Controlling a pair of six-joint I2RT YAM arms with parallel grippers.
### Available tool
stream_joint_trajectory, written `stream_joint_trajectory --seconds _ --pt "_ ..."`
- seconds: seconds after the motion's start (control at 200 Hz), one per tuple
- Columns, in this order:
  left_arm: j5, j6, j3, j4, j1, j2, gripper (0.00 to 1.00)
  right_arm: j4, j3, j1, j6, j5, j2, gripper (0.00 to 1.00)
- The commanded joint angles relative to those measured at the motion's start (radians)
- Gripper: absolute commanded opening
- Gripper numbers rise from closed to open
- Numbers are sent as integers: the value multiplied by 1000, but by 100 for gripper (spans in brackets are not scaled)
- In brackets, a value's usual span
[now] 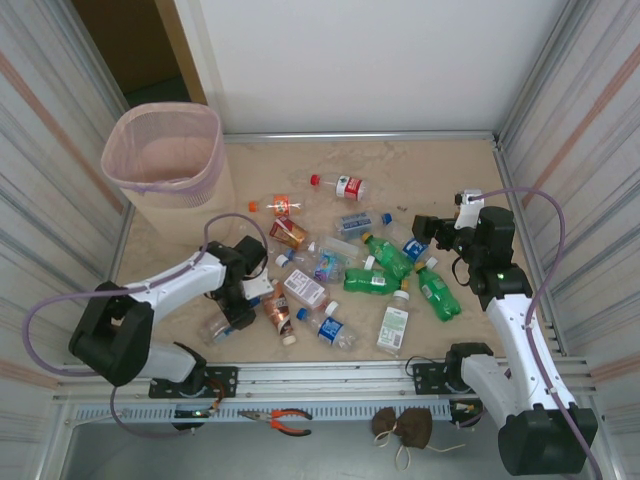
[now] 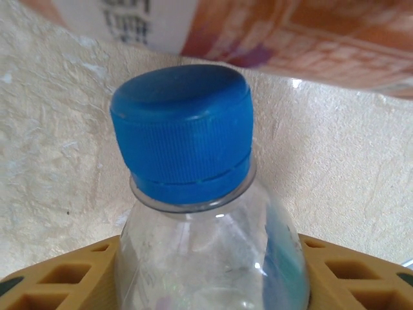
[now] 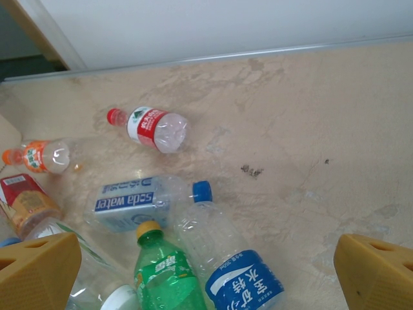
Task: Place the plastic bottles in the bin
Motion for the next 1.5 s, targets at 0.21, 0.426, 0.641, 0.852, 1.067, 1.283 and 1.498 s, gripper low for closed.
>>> stream_joint_trajectory --seconds 0.21,0.426,0.641,0.852,1.067,1.283,1.498 --pt "24 1 66 -33 59 -203 53 -8 28 -5 -5 2 -16 99" --pt "111 -5 150 2 126 -399 54 -14 34 1 -5 7 -18 99" --pt "207 -34 315 84 148 -467 56 -31 54 13 -4 13 -18 99" --pt "147 -80 491 224 150 -421 52 -45 66 18 -6 26 -34 99" --pt "98 -104 761 208 153 -271 55 -56 90 20 -11 26 -36 99" --pt "101 -105 1045 143 232 -83 53 -70 110 22 -11 31 -42 99" --pt "154 -155 1203 136 434 61 52 -92 131 24 -19 42 -47 99"
